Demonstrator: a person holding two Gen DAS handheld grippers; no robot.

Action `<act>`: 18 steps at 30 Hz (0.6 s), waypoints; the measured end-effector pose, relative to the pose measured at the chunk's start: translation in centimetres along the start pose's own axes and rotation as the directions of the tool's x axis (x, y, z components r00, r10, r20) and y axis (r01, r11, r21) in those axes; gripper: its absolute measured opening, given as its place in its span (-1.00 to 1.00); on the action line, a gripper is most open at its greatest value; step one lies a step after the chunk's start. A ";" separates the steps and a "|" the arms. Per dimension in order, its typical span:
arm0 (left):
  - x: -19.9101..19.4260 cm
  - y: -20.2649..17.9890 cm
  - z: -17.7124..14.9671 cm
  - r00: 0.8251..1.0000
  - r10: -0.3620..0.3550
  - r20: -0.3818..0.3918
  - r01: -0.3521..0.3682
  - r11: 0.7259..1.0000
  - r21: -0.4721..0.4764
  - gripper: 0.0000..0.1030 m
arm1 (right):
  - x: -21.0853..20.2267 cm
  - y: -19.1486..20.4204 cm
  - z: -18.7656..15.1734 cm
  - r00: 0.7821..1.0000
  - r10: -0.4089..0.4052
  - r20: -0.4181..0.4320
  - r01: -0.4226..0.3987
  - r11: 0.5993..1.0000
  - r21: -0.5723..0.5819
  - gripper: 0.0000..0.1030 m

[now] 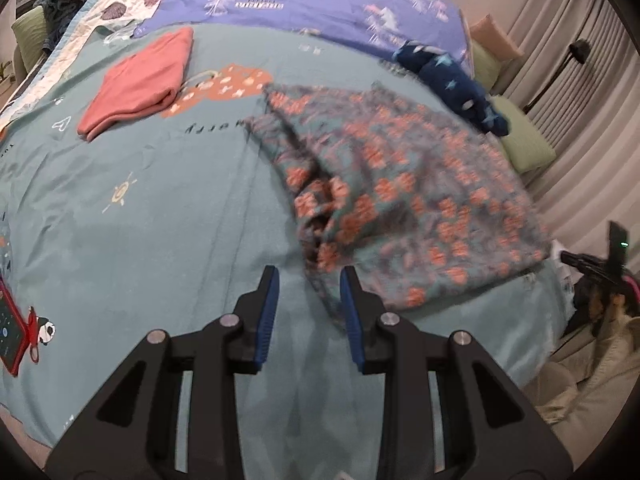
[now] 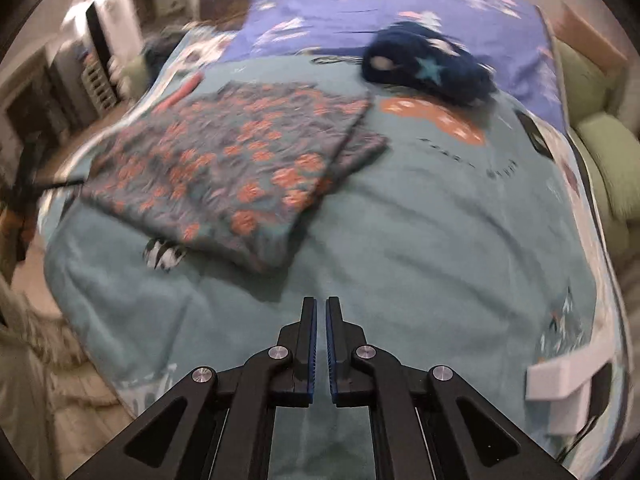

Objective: Fold small clothes

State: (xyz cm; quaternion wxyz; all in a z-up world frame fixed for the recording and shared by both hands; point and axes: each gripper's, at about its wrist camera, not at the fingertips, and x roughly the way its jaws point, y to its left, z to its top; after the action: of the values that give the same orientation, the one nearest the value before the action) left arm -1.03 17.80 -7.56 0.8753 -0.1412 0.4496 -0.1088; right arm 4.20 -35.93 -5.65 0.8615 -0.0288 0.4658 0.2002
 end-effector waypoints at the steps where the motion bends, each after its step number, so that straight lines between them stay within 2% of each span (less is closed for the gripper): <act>1: -0.5 -0.1 0.1 0.999 -0.031 0.019 0.031 1.000 -0.003 -0.33 | 0.0 -0.4 0.3 0.999 0.027 0.022 -0.027 0.999 0.037 -0.82; 3: -1.3 -0.3 0.1 0.996 -0.079 0.050 0.080 0.997 -0.011 -0.07 | 0.2 -1.1 1.0 0.996 0.069 0.065 -0.075 0.992 0.101 -0.62; 4: -1.5 -0.5 0.2 0.995 -0.080 0.060 0.081 0.997 -0.007 0.08 | 0.4 -1.1 1.5 0.994 0.077 0.077 -0.085 0.989 0.118 -0.61; 8: -0.2 -1.2 1.4 0.995 -0.080 0.057 0.078 0.997 0.022 0.12 | 1.6 1.1 3.6 0.990 0.111 0.089 -0.119 0.988 0.098 -0.61; 10: 1.0 -0.7 2.3 0.992 -0.120 0.043 0.120 0.993 0.001 0.13 | 1.7 2.9 4.7 0.989 0.119 0.092 -0.125 0.990 0.062 -0.59; 12: 2.7 0.1 3.0 0.993 -0.120 0.024 0.121 0.992 -0.039 0.13 | 1.6 4.4 5.4 0.985 0.132 0.109 -0.136 0.990 0.037 -0.48; 13: 3.4 0.3 3.0 0.992 -0.124 0.006 0.124 0.991 -0.054 -0.05 | 1.5 5.1 5.7 0.983 0.140 0.117 -0.144 0.989 0.027 -0.46; 14: 3.9 0.4 2.7 0.989 -0.145 -0.008 0.144 0.988 -0.059 -0.69 | 1.5 6.1 5.9 0.981 0.152 0.120 -0.155 0.988 0.014 -0.41; 15: 4.0 0.3 2.3 0.986 -0.168 -0.015 0.167 0.985 -0.048 -0.95 | 1.7 6.6 6.1 0.980 0.159 0.118 -0.161 0.987 0.004 -0.35; 16: 3.7 0.1 1.9 0.983 -0.183 -0.005 0.183 0.982 -0.046 -0.93 | 1.8 7.3 6.1 0.980 0.164 0.113 -0.164 0.986 -0.008 -0.32; 17: 2.8 -0.1 1.3 0.971 -0.237 0.026 0.238 0.970 -0.044 -0.93 | 2.1 8.0 6.2 0.981 0.165 0.104 -0.164 0.986 -0.021 -0.25; 18: 1.3 -0.6 0.6 0.946 -0.318 0.065 0.319 0.947 -0.015 -0.93 | 2.5 8.6 6.3 0.983 0.161 0.088 -0.159 0.987 -0.035 -0.21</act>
State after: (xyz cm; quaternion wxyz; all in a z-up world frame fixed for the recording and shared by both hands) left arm 0.18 16.93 -7.97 0.8578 -0.2264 0.3949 -0.2386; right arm 7.17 -25.73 -2.92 0.8623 0.0059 0.4242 0.2764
